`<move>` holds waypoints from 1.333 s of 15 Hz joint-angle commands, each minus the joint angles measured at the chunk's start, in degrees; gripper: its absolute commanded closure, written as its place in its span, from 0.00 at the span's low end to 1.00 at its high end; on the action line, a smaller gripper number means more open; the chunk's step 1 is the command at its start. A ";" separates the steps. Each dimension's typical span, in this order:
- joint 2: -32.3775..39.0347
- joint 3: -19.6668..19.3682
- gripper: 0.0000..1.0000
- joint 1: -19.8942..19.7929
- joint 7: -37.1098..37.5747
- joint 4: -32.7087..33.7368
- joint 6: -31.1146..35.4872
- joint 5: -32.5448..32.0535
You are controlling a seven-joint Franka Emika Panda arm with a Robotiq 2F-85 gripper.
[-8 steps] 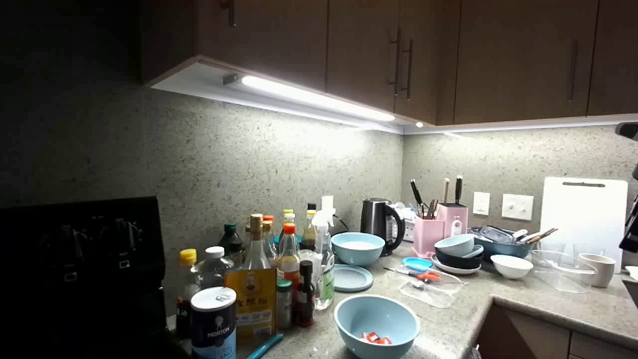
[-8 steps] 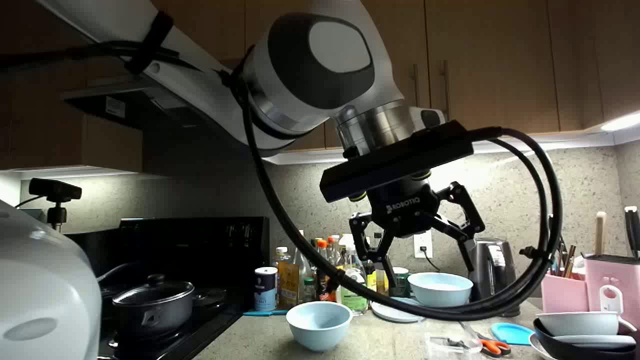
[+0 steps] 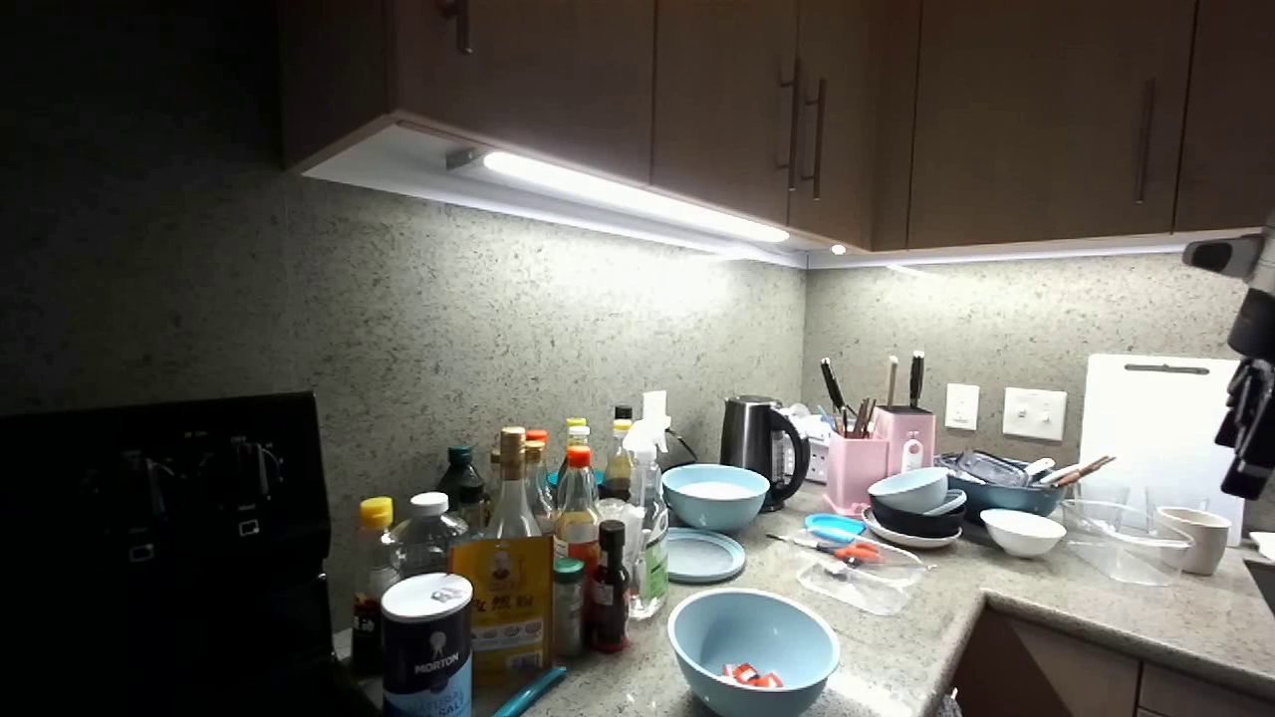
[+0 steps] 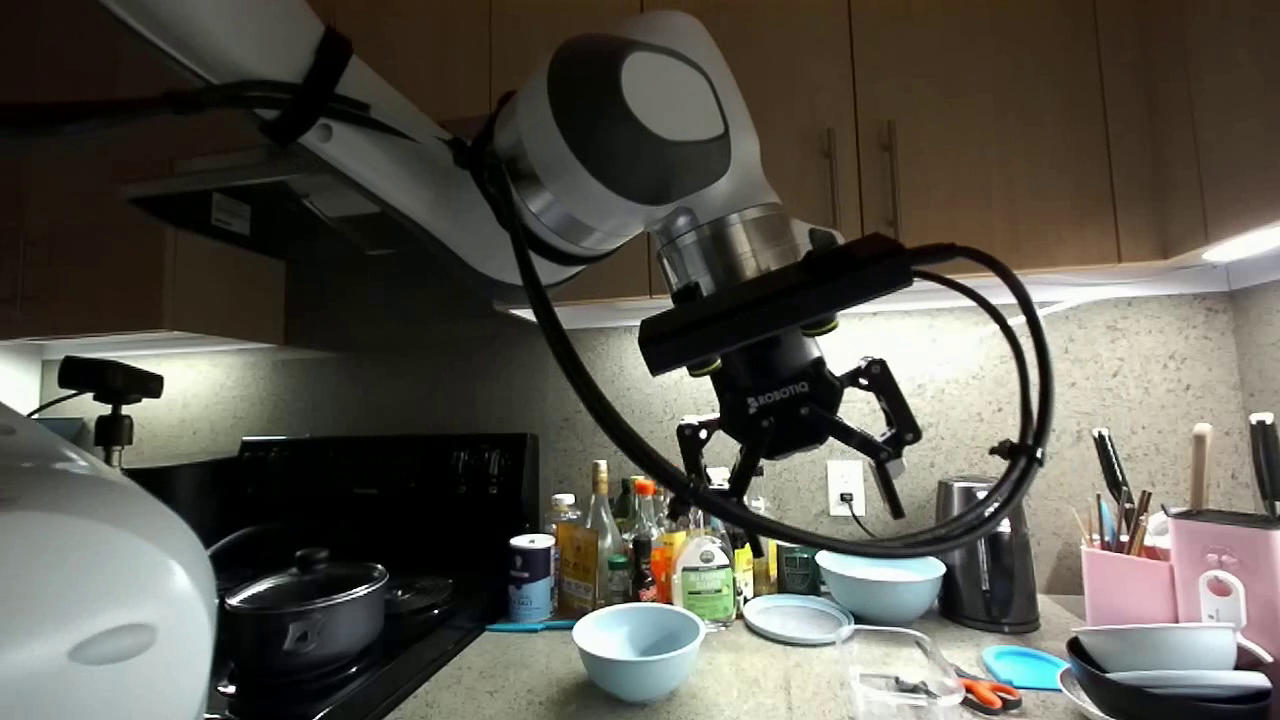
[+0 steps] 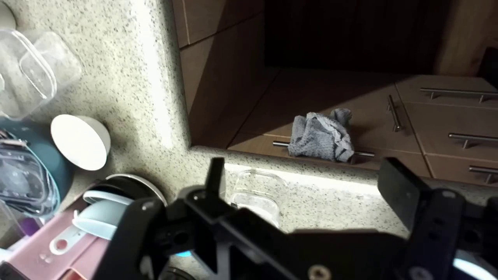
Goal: Remove the silver spoon from the lunchbox and put it in the blue bowl
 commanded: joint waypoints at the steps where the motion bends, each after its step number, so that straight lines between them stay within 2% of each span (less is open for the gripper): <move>1: 5.31 2.84 0.00 5.97 -5.26 6.56 -4.95 2.03; 3: 7.62 4.34 0.00 7.64 -4.74 9.33 -6.48 1.80; 4: 3.66 3.73 0.00 6.10 -2.82 5.61 -4.41 1.13; 10: 7.30 4.86 0.00 7.23 -2.85 8.49 -5.35 1.19; 11: 9.97 5.78 0.00 7.09 -0.31 10.20 -5.68 1.59; 13: 14.90 5.08 0.00 9.10 0.39 13.49 -4.34 4.30; 16: 23.73 8.09 0.00 8.01 5.82 18.72 0.64 2.45; 20: 34.77 11.87 0.00 6.65 10.96 26.45 3.00 -1.05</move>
